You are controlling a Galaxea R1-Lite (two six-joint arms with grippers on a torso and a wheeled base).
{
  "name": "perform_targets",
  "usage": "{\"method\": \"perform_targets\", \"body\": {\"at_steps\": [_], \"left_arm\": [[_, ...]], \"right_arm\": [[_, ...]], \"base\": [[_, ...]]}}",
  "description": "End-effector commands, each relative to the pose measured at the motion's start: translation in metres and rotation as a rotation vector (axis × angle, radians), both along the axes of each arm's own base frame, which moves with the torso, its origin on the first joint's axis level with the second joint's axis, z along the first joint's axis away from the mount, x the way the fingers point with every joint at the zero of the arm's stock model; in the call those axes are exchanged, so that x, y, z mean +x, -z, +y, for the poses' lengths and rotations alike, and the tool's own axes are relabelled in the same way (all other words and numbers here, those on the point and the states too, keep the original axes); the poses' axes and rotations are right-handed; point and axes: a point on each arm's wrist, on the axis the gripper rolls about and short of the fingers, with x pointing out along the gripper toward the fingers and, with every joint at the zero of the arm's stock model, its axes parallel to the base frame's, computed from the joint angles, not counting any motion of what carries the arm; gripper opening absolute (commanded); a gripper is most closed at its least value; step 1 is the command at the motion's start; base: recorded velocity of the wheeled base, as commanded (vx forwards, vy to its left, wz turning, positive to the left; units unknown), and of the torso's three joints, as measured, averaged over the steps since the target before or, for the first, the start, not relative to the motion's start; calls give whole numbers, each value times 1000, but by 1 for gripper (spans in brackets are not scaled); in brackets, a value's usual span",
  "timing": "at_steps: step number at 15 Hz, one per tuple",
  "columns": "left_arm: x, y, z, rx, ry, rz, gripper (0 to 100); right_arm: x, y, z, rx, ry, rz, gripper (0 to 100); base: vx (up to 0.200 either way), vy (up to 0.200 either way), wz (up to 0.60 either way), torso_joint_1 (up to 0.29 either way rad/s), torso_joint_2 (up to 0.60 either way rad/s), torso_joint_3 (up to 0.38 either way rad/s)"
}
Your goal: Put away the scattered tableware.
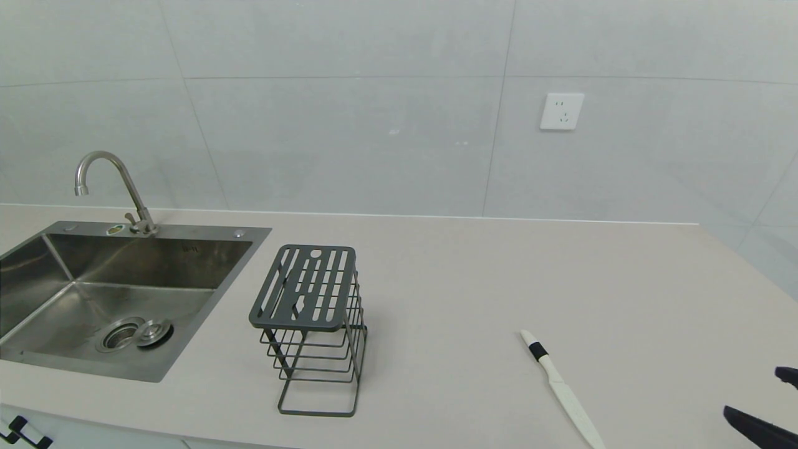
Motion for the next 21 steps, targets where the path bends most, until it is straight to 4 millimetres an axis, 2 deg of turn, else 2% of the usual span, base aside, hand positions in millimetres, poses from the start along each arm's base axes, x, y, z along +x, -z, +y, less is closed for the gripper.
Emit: {"method": "perform_targets", "body": {"at_steps": [1, 5, 8, 10, 12, 16, 21], "left_arm": [[0, 0, 0, -1, 0, 1, 100], [0, 0, 0, 2, -2, 1, 100], [0, 0, 0, -1, 0, 1, 100], [0, 0, 0, -1, -2, 1, 100], [0, 0, 0, -1, -2, 1, 100], [0, 0, 0, -1, 0, 1, 100], [0, 0, 0, -1, -2, 1, 100]], "right_arm": [[22, 9, 1, -17, -3, 126, 100], [40, 17, 5, -37, -25, 225, 100], [68, 36, 12, -55, -62, 326, 100], [91, 43, 23, -123, -132, 304, 100], [100, 52, 44, -174, -229, 316, 100], [122, 75, 66, -281, -217, 419, 100], [140, 89, 77, -258, -111, 439, 100]], "base": [[0, 0, 0, 0, 0, 0], [0, 0, 0, 0, 0, 0], [0, 0, 0, 0, 0, 0], [0, 0, 0, 0, 0, 0], [0, 0, 0, 0, 0, 0], [0, 0, 0, 0, 0, 0], [0, 0, 0, 0, 0, 0]]}}
